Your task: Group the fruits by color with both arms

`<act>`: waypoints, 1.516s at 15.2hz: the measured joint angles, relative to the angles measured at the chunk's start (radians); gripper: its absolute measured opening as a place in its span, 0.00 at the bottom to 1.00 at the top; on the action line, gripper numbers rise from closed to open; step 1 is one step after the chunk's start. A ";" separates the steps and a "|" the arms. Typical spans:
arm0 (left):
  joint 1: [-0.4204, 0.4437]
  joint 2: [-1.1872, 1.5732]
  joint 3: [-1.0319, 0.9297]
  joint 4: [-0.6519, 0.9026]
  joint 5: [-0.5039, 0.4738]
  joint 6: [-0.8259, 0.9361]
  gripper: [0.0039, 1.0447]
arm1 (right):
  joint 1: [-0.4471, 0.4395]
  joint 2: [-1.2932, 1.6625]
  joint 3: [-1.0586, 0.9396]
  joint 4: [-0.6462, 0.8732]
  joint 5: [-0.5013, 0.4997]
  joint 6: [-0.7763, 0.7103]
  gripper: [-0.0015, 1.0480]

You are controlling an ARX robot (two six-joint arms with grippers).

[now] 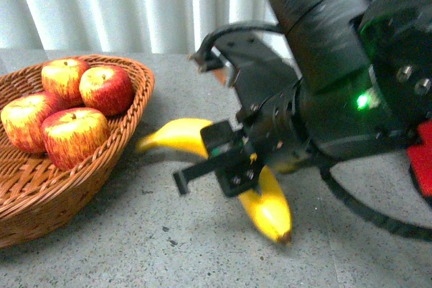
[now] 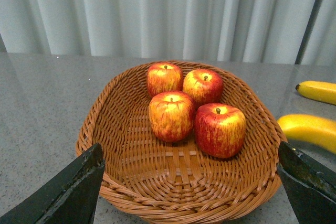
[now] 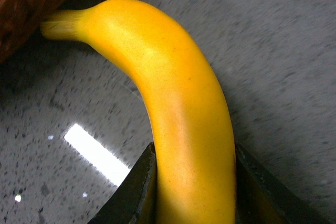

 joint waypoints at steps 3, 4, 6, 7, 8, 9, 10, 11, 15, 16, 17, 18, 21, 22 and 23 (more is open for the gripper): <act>0.000 0.000 0.000 0.000 0.000 0.000 0.94 | -0.121 -0.071 0.060 0.018 -0.054 0.044 0.32; 0.000 0.000 0.000 0.000 0.000 0.000 0.94 | -0.179 -0.110 0.061 0.041 -0.093 0.062 0.32; 0.000 0.000 0.000 0.000 0.000 0.000 0.94 | -0.305 -0.187 0.048 0.096 -0.178 0.070 0.32; 0.000 0.000 0.000 0.000 0.000 0.000 0.94 | -0.385 -0.226 0.022 0.132 -0.205 0.045 0.32; 0.000 0.000 0.000 0.000 0.000 0.000 0.94 | -0.472 -0.255 -0.010 0.156 -0.233 -0.004 0.32; 0.000 0.000 0.000 0.000 0.000 0.000 0.94 | -0.560 -0.270 -0.049 0.184 -0.251 -0.081 0.32; 0.000 0.000 0.000 0.000 0.000 0.000 0.94 | -0.649 -0.270 -0.075 0.148 -0.287 -0.154 0.32; 0.000 0.000 0.000 0.000 0.000 0.000 0.94 | -0.726 -0.270 -0.117 0.129 -0.307 -0.228 0.32; 0.000 0.000 0.000 0.000 0.000 0.000 0.94 | -0.903 -0.301 -0.187 -0.007 -0.347 -0.430 0.32; 0.000 0.000 0.000 0.000 0.000 0.000 0.94 | -0.904 -0.320 -0.187 -0.042 -0.362 -0.452 0.36; 0.000 0.000 0.000 0.000 0.000 0.000 0.94 | -0.899 -0.356 -0.187 -0.070 -0.390 -0.459 0.49; 0.000 0.000 0.000 0.000 0.000 0.000 0.94 | -0.874 -0.394 -0.177 -0.082 -0.398 -0.460 0.63; 0.000 0.000 0.000 0.000 0.000 0.000 0.94 | -0.745 -0.413 -0.124 -0.032 -0.388 -0.396 0.95; 0.000 0.000 0.000 0.000 0.000 0.000 0.94 | -0.673 -0.402 -0.089 0.003 -0.356 -0.365 0.93; 0.000 0.000 0.000 0.000 0.000 0.000 0.94 | -0.608 -0.375 -0.039 0.037 -0.343 -0.328 0.93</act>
